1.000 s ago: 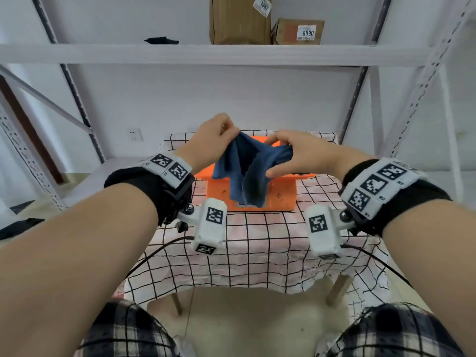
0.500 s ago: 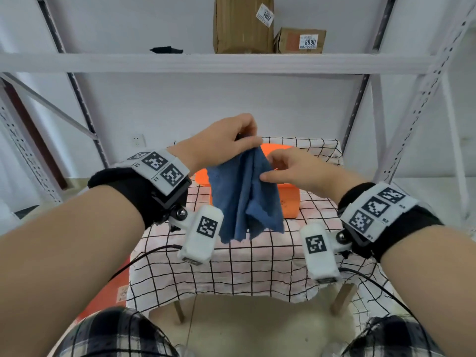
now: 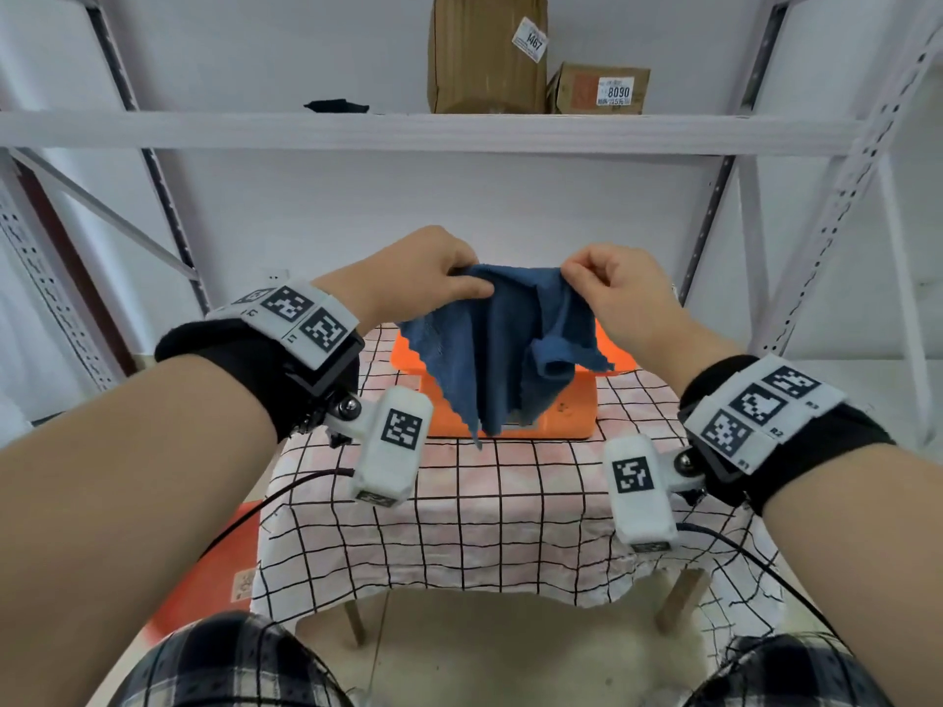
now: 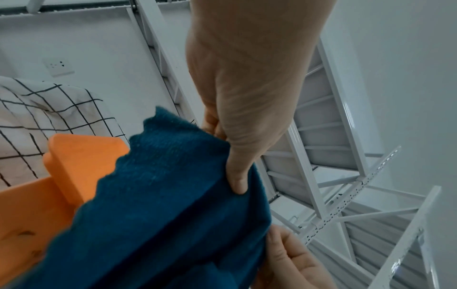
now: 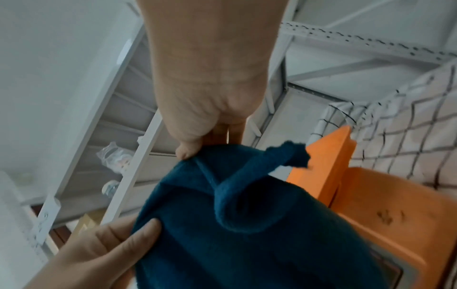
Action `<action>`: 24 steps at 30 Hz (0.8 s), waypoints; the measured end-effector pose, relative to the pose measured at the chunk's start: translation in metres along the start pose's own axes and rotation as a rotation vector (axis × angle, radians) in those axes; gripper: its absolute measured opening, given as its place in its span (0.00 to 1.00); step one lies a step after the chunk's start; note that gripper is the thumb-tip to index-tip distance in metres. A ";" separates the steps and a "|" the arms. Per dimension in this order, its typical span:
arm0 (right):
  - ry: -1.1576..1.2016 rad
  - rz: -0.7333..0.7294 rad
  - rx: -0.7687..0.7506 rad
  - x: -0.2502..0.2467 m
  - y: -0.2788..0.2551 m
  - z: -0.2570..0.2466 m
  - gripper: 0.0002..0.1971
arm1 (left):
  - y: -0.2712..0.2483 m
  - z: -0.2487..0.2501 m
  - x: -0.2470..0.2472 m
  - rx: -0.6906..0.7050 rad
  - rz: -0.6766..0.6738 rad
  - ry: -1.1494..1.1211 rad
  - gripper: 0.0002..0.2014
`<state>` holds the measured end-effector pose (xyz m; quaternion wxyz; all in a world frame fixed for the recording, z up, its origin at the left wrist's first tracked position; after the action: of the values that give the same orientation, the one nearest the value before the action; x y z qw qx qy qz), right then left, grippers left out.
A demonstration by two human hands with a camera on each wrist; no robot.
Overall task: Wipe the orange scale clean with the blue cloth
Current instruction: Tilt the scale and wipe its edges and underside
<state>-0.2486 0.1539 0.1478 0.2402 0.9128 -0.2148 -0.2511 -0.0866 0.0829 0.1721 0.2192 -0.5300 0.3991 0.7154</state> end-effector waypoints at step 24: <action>0.049 -0.243 0.210 0.038 -0.031 0.016 0.30 | 0.006 0.015 -0.003 0.052 0.109 -0.037 0.11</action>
<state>-0.2198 0.1537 0.1051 0.1163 0.9580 -0.1220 -0.2321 -0.0991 0.0917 0.1786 0.2010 -0.4885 0.4415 0.7253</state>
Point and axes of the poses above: each hand's wrist, its own y-axis towards the middle knuckle, its own x-axis out of the palm, z = x × y, the point moved 7 cm from there along y, towards the middle knuckle, and after that the axes turned 12 degrees about y, right-handed, at the moved point
